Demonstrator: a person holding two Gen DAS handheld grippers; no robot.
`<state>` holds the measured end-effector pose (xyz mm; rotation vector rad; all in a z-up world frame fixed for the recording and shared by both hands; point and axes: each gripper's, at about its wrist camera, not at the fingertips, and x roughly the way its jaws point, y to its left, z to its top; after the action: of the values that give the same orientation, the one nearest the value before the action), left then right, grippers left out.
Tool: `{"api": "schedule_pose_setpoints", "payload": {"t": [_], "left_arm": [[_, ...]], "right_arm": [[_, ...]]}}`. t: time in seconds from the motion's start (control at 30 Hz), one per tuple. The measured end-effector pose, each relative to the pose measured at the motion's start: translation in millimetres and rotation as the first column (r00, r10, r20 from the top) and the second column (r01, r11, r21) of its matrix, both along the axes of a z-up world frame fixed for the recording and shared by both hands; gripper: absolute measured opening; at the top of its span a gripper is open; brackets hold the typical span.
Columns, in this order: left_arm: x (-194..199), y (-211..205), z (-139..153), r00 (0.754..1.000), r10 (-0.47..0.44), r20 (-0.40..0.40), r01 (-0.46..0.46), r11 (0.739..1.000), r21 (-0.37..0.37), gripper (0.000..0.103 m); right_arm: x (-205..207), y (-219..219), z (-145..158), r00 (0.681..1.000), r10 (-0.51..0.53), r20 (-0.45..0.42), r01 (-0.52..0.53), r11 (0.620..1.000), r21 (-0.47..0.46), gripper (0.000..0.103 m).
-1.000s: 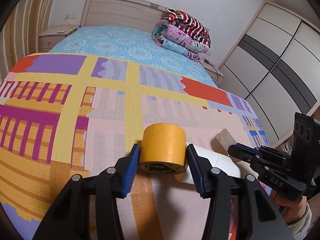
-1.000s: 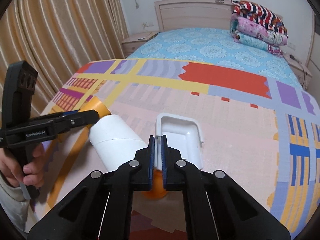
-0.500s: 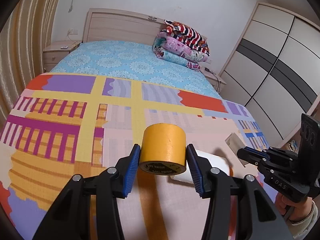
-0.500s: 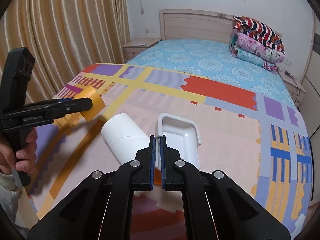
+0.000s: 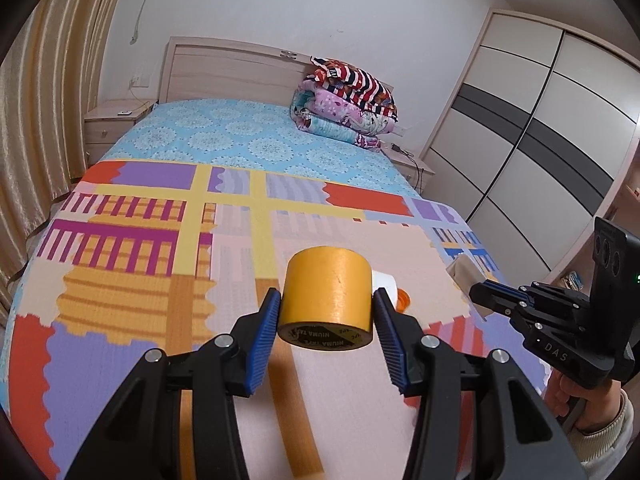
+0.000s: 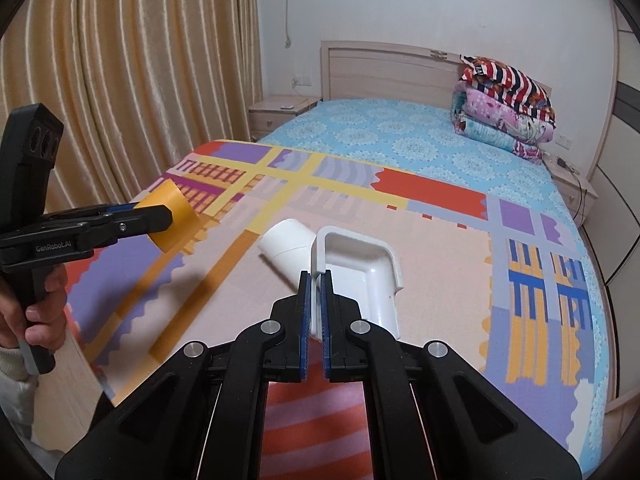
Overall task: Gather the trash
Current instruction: 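Carry the tape roll and plastic holder down into the trash bag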
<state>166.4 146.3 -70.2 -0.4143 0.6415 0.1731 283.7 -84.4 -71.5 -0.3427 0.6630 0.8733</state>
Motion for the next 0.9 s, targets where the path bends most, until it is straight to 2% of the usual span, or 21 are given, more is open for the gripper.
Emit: {"api": "schedule_pose_setpoints", "payload": {"t": [0.17, 0.5, 0.7, 0.9], "left_arm": [[-26, -18, -3, 1.000, -0.004, -0.019, 0.004, 1.000, 0.031, 0.046], [-85, -61, -15, 0.999, -0.048, -0.025, 0.048, 0.998, 0.031, 0.046], [-106, -84, -32, 0.993, -0.110, -0.050, 0.110, 0.994, 0.005, 0.046], [-120, -105, -49, 0.980, -0.182, -0.077, 0.180, 0.983, -0.025, 0.046]], "right_arm": [[-31, -15, 5, 1.000, 0.010, 0.020, -0.010, 1.000, 0.010, 0.005], [-100, -45, 11, 0.996, 0.070, 0.059, -0.072, 0.997, 0.026, 0.005], [-130, -58, 1, 0.995, 0.100, 0.032, -0.101, 0.994, 0.034, 0.005], [-159, -63, -26, 0.990, 0.142, -0.008, -0.142, 0.990, -0.023, 0.005]]}}
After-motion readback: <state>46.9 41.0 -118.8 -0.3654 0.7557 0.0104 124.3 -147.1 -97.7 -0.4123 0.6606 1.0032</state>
